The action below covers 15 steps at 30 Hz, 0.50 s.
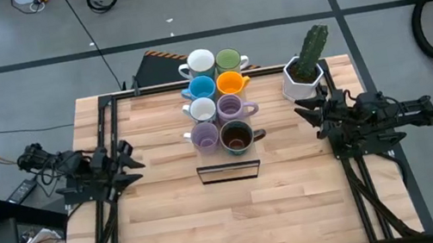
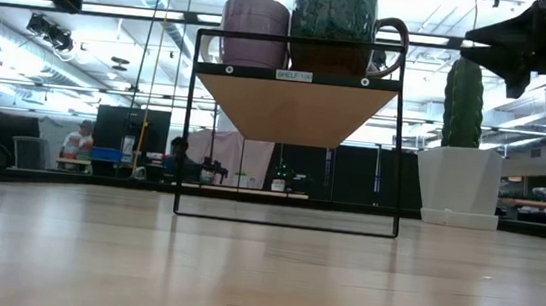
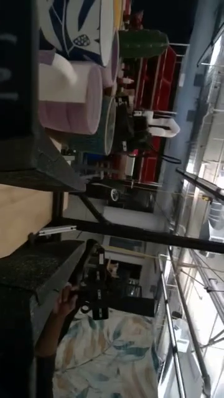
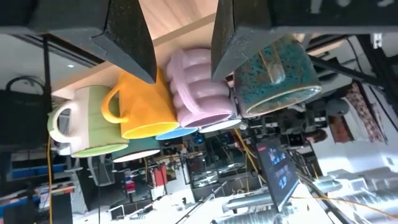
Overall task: Place coffee mugs
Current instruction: Return to Home Position
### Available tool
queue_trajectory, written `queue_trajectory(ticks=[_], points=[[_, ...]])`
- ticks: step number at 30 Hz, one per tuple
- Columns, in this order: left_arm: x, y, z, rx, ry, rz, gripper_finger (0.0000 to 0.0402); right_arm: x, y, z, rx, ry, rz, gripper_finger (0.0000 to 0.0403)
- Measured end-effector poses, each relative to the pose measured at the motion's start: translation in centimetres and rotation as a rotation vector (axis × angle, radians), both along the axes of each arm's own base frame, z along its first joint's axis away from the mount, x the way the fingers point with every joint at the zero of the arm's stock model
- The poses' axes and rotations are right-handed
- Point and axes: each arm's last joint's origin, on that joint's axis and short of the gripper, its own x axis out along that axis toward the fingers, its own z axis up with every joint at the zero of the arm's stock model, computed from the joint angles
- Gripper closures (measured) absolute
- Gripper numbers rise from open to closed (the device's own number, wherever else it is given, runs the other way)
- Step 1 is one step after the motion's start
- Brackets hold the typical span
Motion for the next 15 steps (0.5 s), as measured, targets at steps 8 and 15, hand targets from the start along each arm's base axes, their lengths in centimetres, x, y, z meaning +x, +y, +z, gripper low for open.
queue_trajectory(ticks=[8, 15], points=[[0.0, 0.0, -0.1, 0.043, 0.0, 0.015, 0.026, 0.0, -0.1, -0.2, 0.026, 0.011, -0.018, 0.0245], [0.0, 0.0, -0.1, 0.064, -0.005, 0.022, 0.026, 0.7, 0.1, -1.3, 0.101, -0.134, 0.026, 0.0245]])
